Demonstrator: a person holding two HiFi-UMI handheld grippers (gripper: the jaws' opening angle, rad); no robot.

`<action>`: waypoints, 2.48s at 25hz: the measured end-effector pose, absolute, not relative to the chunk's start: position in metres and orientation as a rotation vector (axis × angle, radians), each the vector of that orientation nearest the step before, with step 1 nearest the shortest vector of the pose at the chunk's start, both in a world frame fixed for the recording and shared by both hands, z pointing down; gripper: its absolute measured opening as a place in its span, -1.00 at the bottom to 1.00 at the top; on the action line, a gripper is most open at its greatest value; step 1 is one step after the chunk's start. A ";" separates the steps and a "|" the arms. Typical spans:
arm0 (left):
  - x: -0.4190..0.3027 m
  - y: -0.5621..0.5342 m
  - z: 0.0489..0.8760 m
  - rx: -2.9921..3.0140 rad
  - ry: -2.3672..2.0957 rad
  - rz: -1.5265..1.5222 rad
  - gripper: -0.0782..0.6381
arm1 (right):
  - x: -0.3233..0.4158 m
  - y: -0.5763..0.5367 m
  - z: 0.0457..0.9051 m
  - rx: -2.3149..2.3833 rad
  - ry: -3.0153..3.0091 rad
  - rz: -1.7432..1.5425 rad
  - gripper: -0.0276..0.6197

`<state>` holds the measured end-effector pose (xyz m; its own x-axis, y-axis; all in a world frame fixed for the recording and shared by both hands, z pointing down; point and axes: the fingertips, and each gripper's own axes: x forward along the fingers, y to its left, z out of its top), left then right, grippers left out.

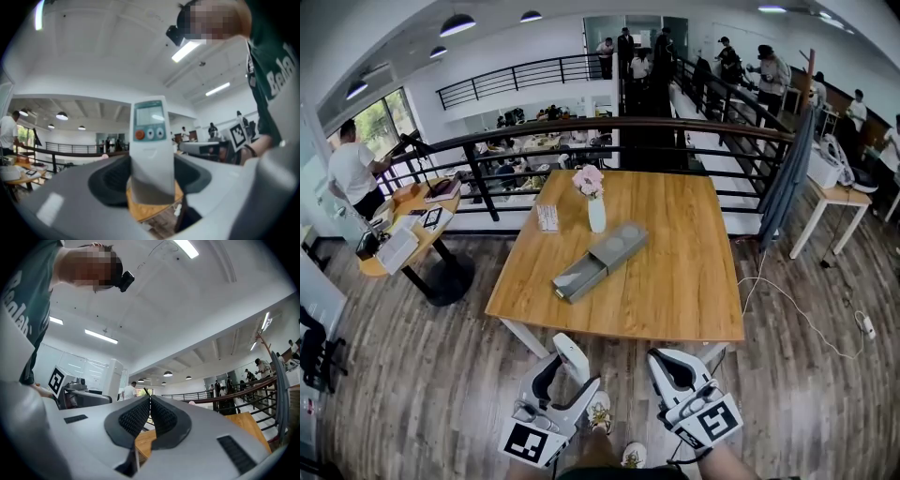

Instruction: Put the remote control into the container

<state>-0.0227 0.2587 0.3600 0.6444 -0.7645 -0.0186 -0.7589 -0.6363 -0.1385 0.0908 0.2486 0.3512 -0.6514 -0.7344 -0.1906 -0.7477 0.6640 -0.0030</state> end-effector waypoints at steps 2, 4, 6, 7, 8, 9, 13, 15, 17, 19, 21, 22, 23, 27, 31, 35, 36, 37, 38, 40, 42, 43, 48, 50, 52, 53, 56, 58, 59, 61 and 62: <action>-0.027 0.249 0.363 -2.730 1.274 -0.064 0.00 | 0.090 0.242 0.352 -1.229 2.698 0.112 -0.86; -0.032 0.238 0.363 -2.729 1.276 -0.058 0.00 | 0.088 0.234 0.353 -1.237 2.694 0.111 -0.86; -0.037 0.225 0.362 -2.728 1.277 -0.050 0.00 | 0.084 0.222 0.353 -1.246 2.695 0.113 -0.86; -0.039 0.217 0.363 -2.729 1.282 -0.047 0.00 | 0.081 0.214 0.354 -1.251 2.696 0.114 -0.86; -0.042 0.208 0.363 -2.730 1.288 -0.043 0.00 | 0.078 0.206 0.355 -1.254 2.696 0.114 -0.86; -0.044 0.199 0.364 -2.730 1.293 -0.040 0.00 | 0.075 0.197 0.355 -1.256 2.698 0.113 -0.86; -0.053 0.160 0.369 -2.740 1.290 -0.042 0.00 | 0.063 0.158 0.361 -1.256 2.707 0.100 -0.86; -0.056 0.140 0.373 -2.746 1.283 -0.051 0.00 | 0.057 0.138 0.363 -1.257 2.711 0.095 -0.86; -0.061 0.118 0.376 -2.750 1.272 -0.055 0.00 | 0.050 0.115 0.364 -1.253 2.712 0.091 -0.86; -0.066 0.095 0.375 -2.754 1.263 -0.049 0.00 | 0.042 0.092 0.365 -1.252 2.714 0.090 -0.86; -0.070 0.074 0.373 -2.754 1.252 -0.042 0.00 | 0.034 0.069 0.365 -1.260 2.718 0.106 -0.86; -0.072 0.064 0.371 -2.751 1.240 -0.039 0.00 | 0.030 0.059 0.364 -1.265 2.720 0.118 -0.86; -0.074 0.055 0.370 -2.748 1.228 -0.035 0.00 | 0.026 0.049 0.364 -1.266 2.719 0.128 -0.86; -0.081 0.020 0.364 -2.741 1.196 -0.022 0.00 | 0.013 0.015 0.363 -1.257 2.715 0.136 -0.86; -0.089 -0.005 0.362 -2.728 1.180 -0.028 0.00 | 0.003 -0.011 0.363 -1.277 2.738 0.173 -0.87; -0.093 -0.024 0.361 -2.724 1.153 -0.041 0.00 | -0.003 -0.031 0.361 -1.294 2.737 0.193 -0.87; -0.094 -0.029 0.361 -2.721 1.144 -0.046 0.00 | -0.005 -0.036 0.360 -1.297 2.735 0.199 -0.87; -0.095 -0.034 0.361 -2.719 1.135 -0.048 0.00 | -0.007 -0.041 0.360 -1.301 2.732 0.206 -0.87; -0.096 -0.039 0.361 -2.719 1.128 -0.049 0.00 | -0.008 -0.046 0.360 -1.305 2.728 0.212 -0.87; -0.100 -0.050 0.363 -2.727 1.127 -0.043 0.00 | -0.010 -0.056 0.358 -1.317 2.718 0.226 -0.87; -0.104 -0.059 0.365 -2.743 1.140 -0.026 0.00 | -0.010 -0.062 0.357 -1.331 2.707 0.238 -0.87; -0.105 -0.062 0.366 -2.751 1.146 -0.019 0.00 | -0.010 -0.064 0.356 -1.338 2.701 0.243 -0.87; -0.103 -0.070 0.363 -2.766 1.132 0.003 0.00 | -0.007 -0.071 0.354 -1.363 2.682 0.259 -0.87; -0.102 -0.072 0.363 -2.764 1.122 0.001 0.00 | -0.007 -0.074 0.354 -1.365 2.683 0.257 -0.87; -0.101 -0.075 0.364 -2.769 1.127 -0.004 0.00 | -0.007 -0.077 0.354 -1.362 2.684 0.257 -0.87; -0.100 -0.076 0.365 -2.772 1.136 -0.002 0.00 | -0.005 -0.078 0.353 -1.359 2.685 0.258 -0.87; -0.095 -0.079 0.366 -2.751 1.147 -0.028 0.00 | -0.001 -0.081 0.352 -1.349 2.696 0.257 -0.87; -0.092 -0.083 0.366 -2.738 1.159 -0.048 0.00 | 0.002 -0.085 0.351 -1.341 2.701 0.248 -0.87; -0.090 -0.084 0.366 -2.746 1.164 -0.044 0.00 | 0.004 -0.087 0.350 -1.336 2.702 0.245 -0.87; -0.085 -0.087 0.365 -2.764 1.165 -0.036 0.00 | 0.006 -0.092 0.348 -1.321 2.708 0.256 -0.87; -0.084 -0.089 0.365 -2.764 1.167 -0.037 0.00 | 0.007 -0.095 0.348 -1.314 2.710 0.262 -0.87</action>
